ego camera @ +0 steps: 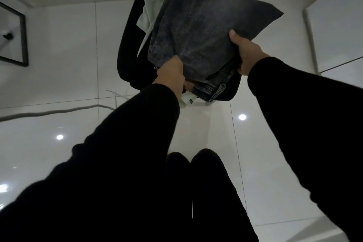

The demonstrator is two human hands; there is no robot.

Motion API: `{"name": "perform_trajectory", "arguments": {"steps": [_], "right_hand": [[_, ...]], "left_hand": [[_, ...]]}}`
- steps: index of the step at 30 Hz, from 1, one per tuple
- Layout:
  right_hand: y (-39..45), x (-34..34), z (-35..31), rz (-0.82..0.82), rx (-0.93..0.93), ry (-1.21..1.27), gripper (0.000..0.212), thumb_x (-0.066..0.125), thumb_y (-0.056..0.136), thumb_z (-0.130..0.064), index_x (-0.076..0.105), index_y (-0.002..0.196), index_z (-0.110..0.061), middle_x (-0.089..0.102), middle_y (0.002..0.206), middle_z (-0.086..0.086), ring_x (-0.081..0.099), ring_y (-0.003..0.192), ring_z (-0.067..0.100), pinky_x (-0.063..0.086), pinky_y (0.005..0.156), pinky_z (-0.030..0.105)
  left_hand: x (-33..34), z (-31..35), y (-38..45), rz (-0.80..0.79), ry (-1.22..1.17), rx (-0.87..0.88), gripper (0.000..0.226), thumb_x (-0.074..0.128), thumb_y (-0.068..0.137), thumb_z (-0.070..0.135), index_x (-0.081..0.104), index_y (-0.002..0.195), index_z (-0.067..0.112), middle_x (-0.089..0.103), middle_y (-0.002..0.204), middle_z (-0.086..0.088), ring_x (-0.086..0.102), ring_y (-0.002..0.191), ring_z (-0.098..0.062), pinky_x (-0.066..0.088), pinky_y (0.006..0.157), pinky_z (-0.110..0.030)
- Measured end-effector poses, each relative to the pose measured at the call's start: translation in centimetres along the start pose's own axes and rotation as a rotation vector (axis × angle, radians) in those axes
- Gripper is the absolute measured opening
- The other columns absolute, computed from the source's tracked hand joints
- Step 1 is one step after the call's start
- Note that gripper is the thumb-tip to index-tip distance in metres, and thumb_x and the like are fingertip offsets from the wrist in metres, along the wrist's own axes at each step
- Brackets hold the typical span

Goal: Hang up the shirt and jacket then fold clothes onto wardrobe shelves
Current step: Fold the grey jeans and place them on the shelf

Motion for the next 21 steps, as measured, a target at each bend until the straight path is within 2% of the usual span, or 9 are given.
{"name": "perform_trajectory", "arguments": {"steps": [2,5,7,9,11,12,15,18,21], "right_hand": [[-0.1,0.3,-0.5,-0.035,-0.013,0.013,0.082,0.085,0.062,-0.038,0.052,0.131,-0.007,0.065,0.121,0.007,0.067,0.099,0.025,0.055,0.089,0.039],[-1.9,1.7,-2.4,-0.09,-0.028,0.032,0.066,0.074,0.078,-0.027,0.049,0.135,-0.004,0.063,0.125,0.01,0.066,0.102,0.027,0.054,0.091,0.042],[-3.6,2.4,-3.8,-0.083,-0.037,0.05,0.055,0.067,0.085,-0.02,0.049,0.133,-0.001,0.063,0.124,0.012,0.065,0.102,0.029,0.053,0.092,0.042],[-6.1,2.9,-5.6,-0.071,-0.049,0.07,0.05,0.063,0.087,-0.017,0.049,0.131,0.0,0.064,0.121,0.014,0.065,0.1,0.03,0.054,0.09,0.043],[-8.9,2.8,-7.5,-0.058,-0.049,0.117,0.047,0.062,0.088,-0.015,0.049,0.131,0.001,0.064,0.12,0.014,0.066,0.097,0.03,0.055,0.086,0.042],[-10.4,2.5,-8.5,-0.054,-0.059,0.15,0.045,0.061,0.089,-0.015,0.049,0.13,0.001,0.064,0.119,0.015,0.065,0.096,0.03,0.055,0.084,0.041],[-15.3,1.3,-11.9,-0.034,-0.092,0.275,0.042,0.059,0.09,-0.014,0.049,0.128,0.0,0.063,0.12,0.017,0.065,0.096,0.03,0.055,0.081,0.039],[-20.0,-0.1,-15.4,-0.012,-0.16,0.389,0.04,0.058,0.09,-0.013,0.052,0.127,0.001,0.064,0.119,0.017,0.064,0.102,0.032,0.052,0.092,0.042],[-24.6,-1.3,-18.5,-0.002,-0.242,0.493,0.03,0.054,0.091,-0.013,0.055,0.118,0.0,0.064,0.117,0.018,0.062,0.1,0.032,0.049,0.097,0.042]], "left_hand": [[0.1,0.6,-1.8,-0.005,-0.06,-0.003,0.04,0.058,0.081,0.041,0.058,0.11,0.013,0.063,0.092,-0.005,0.062,0.08,-0.026,0.053,0.062,-0.033],[-0.7,1.7,-3.8,0.012,-0.124,0.034,0.042,0.055,0.09,0.039,0.051,0.12,0.01,0.06,0.097,-0.006,0.058,0.074,-0.023,0.045,0.046,-0.027],[-1.6,3.1,-5.4,0.005,-0.192,0.024,0.054,0.06,0.083,0.044,0.05,0.125,0.013,0.063,0.108,-0.007,0.062,0.082,-0.025,0.051,0.051,-0.029],[-2.1,4.2,-6.2,-0.035,-0.248,-0.013,0.068,0.062,0.072,0.049,0.047,0.131,0.019,0.062,0.117,-0.01,0.065,0.092,-0.033,0.057,0.061,-0.044],[-2.3,6.1,-6.5,-0.1,-0.278,0.028,0.065,0.06,0.075,0.044,0.045,0.133,0.02,0.059,0.124,-0.014,0.063,0.099,-0.041,0.054,0.069,-0.058],[-2.3,7.3,-7.6,-0.136,-0.291,0.061,0.06,0.059,0.08,0.041,0.045,0.134,0.018,0.058,0.125,-0.016,0.062,0.101,-0.042,0.054,0.07,-0.06],[-2.2,11.6,-16.6,-0.205,-0.283,0.147,0.051,0.059,0.087,0.038,0.049,0.13,0.013,0.062,0.122,-0.016,0.064,0.099,-0.039,0.056,0.069,-0.056],[-1.3,15.5,-23.3,-0.319,-0.252,0.223,0.03,0.06,0.091,0.029,0.058,0.112,0.008,0.067,0.103,-0.012,0.066,0.09,-0.032,0.057,0.075,-0.05],[-0.7,18.7,-29.2,-0.466,-0.193,0.316,0.038,0.065,0.087,0.027,0.059,0.117,0.004,0.068,0.111,-0.014,0.068,0.091,-0.032,0.058,0.074,-0.048]]}}
Point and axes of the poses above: each hand's wrist, its own y-axis towards the middle knuckle, its own x-axis out of the palm, z = x × y, the point moved 2 cm from there along y, towards the middle knuckle
